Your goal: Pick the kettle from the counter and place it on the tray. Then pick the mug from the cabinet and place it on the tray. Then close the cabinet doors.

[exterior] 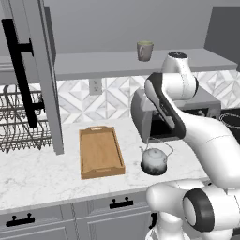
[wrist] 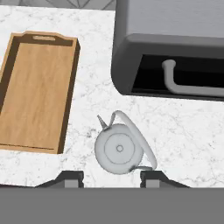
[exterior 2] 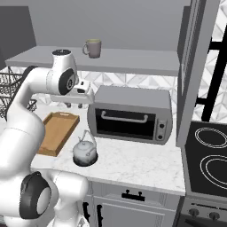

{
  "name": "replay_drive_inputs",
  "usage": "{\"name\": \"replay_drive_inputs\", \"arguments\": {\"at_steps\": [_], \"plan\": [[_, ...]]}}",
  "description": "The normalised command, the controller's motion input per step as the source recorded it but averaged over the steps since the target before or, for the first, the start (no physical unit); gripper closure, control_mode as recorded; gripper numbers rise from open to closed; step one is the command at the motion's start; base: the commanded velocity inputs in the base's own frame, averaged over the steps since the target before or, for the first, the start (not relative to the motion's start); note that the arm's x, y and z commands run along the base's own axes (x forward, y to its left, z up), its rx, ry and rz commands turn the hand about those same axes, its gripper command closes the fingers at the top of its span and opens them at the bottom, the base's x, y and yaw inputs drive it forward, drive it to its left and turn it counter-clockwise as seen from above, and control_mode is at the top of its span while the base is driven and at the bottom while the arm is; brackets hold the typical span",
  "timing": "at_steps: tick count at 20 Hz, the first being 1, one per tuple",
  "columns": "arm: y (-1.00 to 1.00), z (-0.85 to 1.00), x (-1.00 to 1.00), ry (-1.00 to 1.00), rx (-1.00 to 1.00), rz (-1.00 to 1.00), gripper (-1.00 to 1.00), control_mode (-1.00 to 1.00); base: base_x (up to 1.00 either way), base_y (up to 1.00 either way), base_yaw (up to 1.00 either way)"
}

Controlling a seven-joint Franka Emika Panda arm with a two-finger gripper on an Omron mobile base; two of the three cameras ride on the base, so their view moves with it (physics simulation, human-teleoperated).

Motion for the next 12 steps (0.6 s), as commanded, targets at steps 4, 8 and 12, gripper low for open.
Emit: {"name": "replay_drive_inputs", "arguments": {"at_steps": [4,8,12], "plan": [[-0.38,-0.13,-0.06,0.0,0.0,0.0,-1.0,-1.0,0.0,0.0,0.0],[-1.0,-0.65,-0.38,0.03,0.34,0.02,-1.0,-1.0,0.0,0.0,0.0],[-0.99,-0.19,-0.29,0.0,0.43,0.18,-1.0,-1.0,0.0,0.0,0.0]]}}
